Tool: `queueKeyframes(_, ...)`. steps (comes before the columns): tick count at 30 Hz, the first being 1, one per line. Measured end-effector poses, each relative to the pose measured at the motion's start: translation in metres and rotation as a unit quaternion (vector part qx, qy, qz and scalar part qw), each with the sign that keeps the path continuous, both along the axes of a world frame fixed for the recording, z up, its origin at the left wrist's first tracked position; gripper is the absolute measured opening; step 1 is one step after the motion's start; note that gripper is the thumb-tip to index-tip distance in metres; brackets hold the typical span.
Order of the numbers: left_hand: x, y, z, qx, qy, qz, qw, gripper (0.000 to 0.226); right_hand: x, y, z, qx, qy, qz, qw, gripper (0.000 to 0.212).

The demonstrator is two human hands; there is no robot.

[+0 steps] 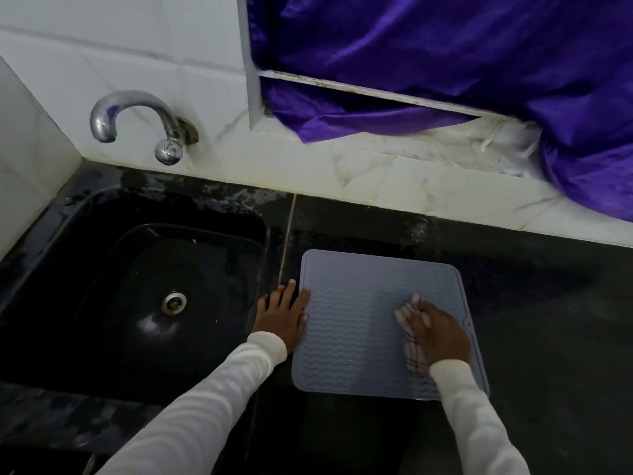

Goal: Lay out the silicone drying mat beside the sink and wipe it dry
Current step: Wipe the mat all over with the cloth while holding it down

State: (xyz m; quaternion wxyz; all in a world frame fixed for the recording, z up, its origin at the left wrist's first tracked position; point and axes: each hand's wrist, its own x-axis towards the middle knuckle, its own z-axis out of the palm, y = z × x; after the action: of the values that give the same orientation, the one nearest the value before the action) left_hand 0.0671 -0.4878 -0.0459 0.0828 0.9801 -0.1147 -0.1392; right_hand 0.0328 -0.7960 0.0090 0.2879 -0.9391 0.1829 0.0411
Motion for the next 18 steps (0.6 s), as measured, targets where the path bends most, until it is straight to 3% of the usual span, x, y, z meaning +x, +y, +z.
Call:
queueKeyframes(5, 0.018, 0.001, 0.012, 0.004, 0.005, -0.003, 1.0, 0.081, 0.071, 0.095, -0.005, -0.005, -0.026, 0.065, 0.998, 0.033)
queueKeyframes(9, 0.032, 0.0, 0.018, 0.035, 0.004, -0.014, 0.999, 0.07, 0.113, 0.16, -0.015, -0.012, -0.029, 0.127, 0.991, 0.031)
queueKeyframes(18, 0.043, -0.005, 0.008, 0.067, -0.011, -0.026, 0.997, 0.076, 0.13, 0.162, -0.037, -0.069, -0.006, 0.199, 0.978, 0.033)
